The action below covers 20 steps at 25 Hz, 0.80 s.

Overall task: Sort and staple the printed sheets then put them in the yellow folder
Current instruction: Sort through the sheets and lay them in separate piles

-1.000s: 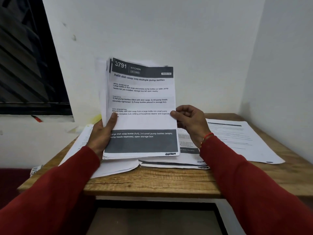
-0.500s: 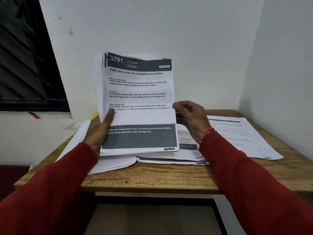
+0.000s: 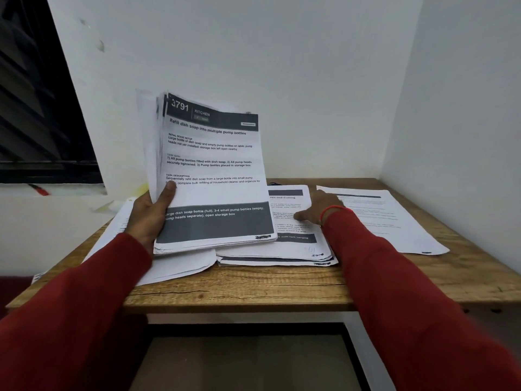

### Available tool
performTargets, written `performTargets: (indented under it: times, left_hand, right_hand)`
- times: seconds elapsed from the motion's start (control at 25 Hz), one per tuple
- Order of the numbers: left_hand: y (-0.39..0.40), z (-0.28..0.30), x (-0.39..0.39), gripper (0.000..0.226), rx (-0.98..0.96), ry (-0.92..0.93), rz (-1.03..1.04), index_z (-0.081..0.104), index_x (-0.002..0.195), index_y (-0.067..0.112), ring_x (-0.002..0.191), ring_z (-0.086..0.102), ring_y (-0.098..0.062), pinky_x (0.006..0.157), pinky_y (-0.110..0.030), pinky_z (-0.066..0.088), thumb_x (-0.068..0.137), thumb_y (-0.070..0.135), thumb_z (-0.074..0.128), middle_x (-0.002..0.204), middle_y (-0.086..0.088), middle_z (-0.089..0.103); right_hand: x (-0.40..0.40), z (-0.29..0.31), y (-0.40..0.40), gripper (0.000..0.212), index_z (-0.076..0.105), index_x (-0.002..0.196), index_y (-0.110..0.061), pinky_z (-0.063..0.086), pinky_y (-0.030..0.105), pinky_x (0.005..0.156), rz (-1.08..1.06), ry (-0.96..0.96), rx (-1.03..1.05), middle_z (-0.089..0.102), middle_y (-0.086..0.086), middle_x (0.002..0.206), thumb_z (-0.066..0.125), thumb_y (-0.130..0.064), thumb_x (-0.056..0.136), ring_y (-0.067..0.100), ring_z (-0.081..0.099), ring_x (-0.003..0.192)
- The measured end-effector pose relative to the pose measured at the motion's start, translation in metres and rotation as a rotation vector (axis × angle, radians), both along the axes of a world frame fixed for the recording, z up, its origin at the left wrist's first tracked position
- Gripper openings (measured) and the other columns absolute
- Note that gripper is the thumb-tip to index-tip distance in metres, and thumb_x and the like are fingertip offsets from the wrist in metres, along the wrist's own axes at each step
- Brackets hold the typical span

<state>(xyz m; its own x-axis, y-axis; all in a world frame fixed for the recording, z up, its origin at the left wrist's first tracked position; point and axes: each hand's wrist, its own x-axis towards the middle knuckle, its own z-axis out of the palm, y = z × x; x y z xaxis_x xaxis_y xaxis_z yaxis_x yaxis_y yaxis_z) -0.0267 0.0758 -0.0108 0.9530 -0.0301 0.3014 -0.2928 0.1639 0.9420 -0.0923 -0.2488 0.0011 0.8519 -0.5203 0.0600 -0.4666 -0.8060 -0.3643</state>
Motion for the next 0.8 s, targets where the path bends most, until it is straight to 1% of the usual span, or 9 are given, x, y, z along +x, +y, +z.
performTargets:
  times: [0.16,0.28,0.36,0.4,0.48,0.52,0.6,0.68,0.8]
  left_hand:
    - [0.0,0.001,-0.002,0.03,-0.004,-0.001,0.01,0.065,0.118,0.02,0.08,0.069,-0.005,0.067,-0.024,0.054,0.096,0.04,0.061,0.098,0.006,0.072]
    - [0.0,0.002,-0.003,0.03,-0.007,0.0,0.017,0.065,0.118,0.02,0.076,0.07,-0.003,0.062,-0.02,0.053,0.096,0.04,0.061,0.097,0.007,0.072]
    - [0.001,0.002,-0.003,0.028,-0.018,0.008,0.011,0.066,0.116,0.019,0.073,0.071,-0.002,0.06,-0.019,0.054,0.096,0.039,0.061,0.097,0.005,0.073]
    - [0.001,0.002,-0.003,0.029,-0.021,0.014,0.01,0.066,0.116,0.019,0.074,0.072,-0.004,0.061,-0.021,0.055,0.096,0.039,0.061,0.097,0.004,0.073]
    - [0.001,0.002,-0.003,0.031,-0.018,0.019,0.011,0.066,0.117,0.017,0.079,0.071,-0.01,0.066,-0.025,0.055,0.096,0.04,0.061,0.099,0.001,0.073]
    - [0.001,0.002,-0.003,0.031,-0.018,0.019,0.008,0.067,0.117,0.017,0.081,0.071,-0.011,0.067,-0.026,0.055,0.096,0.04,0.061,0.1,0.0,0.073]
    - [0.0,0.003,-0.003,0.028,-0.025,0.02,0.001,0.067,0.114,0.019,0.079,0.071,-0.009,0.065,-0.025,0.055,0.096,0.04,0.061,0.098,0.002,0.074]
    - [0.0,0.003,-0.005,0.025,-0.03,0.021,0.002,0.067,0.111,0.02,0.077,0.07,-0.007,0.064,-0.024,0.054,0.096,0.04,0.061,0.096,0.004,0.073]
    - [0.0,0.004,-0.005,0.022,-0.039,0.023,0.011,0.067,0.108,0.021,0.073,0.071,-0.004,0.062,-0.022,0.055,0.096,0.038,0.061,0.095,0.005,0.073]
  right_hand:
    - [-0.001,0.001,0.008,0.086,0.038,0.142,-0.011,0.044,0.037,0.101,0.007,-0.075,0.071,0.053,0.013,0.138,0.083,-0.037,0.074,0.033,0.051,0.127]
    - [-0.002,0.001,0.003,0.059,0.055,0.13,-0.005,0.043,0.03,0.092,-0.009,-0.121,0.142,0.058,0.013,0.133,0.081,-0.022,0.079,0.03,0.054,0.124]
    - [-0.004,0.0,0.0,0.049,0.065,0.119,-0.005,0.042,0.027,0.081,-0.016,-0.156,0.166,0.065,0.013,0.125,0.082,-0.023,0.077,0.03,0.06,0.116]
    - [-0.004,-0.001,-0.001,0.049,0.066,0.118,-0.006,0.043,0.027,0.081,-0.019,-0.165,0.189,0.066,0.012,0.123,0.083,-0.025,0.075,0.03,0.061,0.113]
    - [-0.003,-0.003,0.002,0.054,0.064,0.123,-0.013,0.046,0.032,0.095,0.0,-0.131,0.179,0.066,0.009,0.124,0.081,-0.031,0.076,0.029,0.06,0.115]
    - [-0.002,-0.004,0.005,0.056,0.061,0.127,-0.016,0.043,0.037,0.103,0.014,-0.089,0.122,0.064,0.008,0.128,0.079,-0.035,0.077,0.029,0.057,0.119]
    - [0.0,-0.004,0.013,0.063,0.052,0.136,-0.018,0.039,0.041,0.108,0.017,-0.036,0.009,0.058,0.008,0.135,0.075,-0.036,0.081,0.031,0.052,0.126]
    - [0.002,-0.002,0.017,0.064,0.049,0.138,-0.016,0.042,0.039,0.106,0.031,-0.043,0.014,0.057,0.011,0.136,0.075,-0.029,0.082,0.032,0.053,0.126]
    - [0.002,-0.005,0.015,0.058,0.052,0.128,-0.014,0.048,0.034,0.096,0.015,-0.159,0.174,0.062,0.012,0.125,0.078,-0.016,0.077,0.031,0.059,0.115]
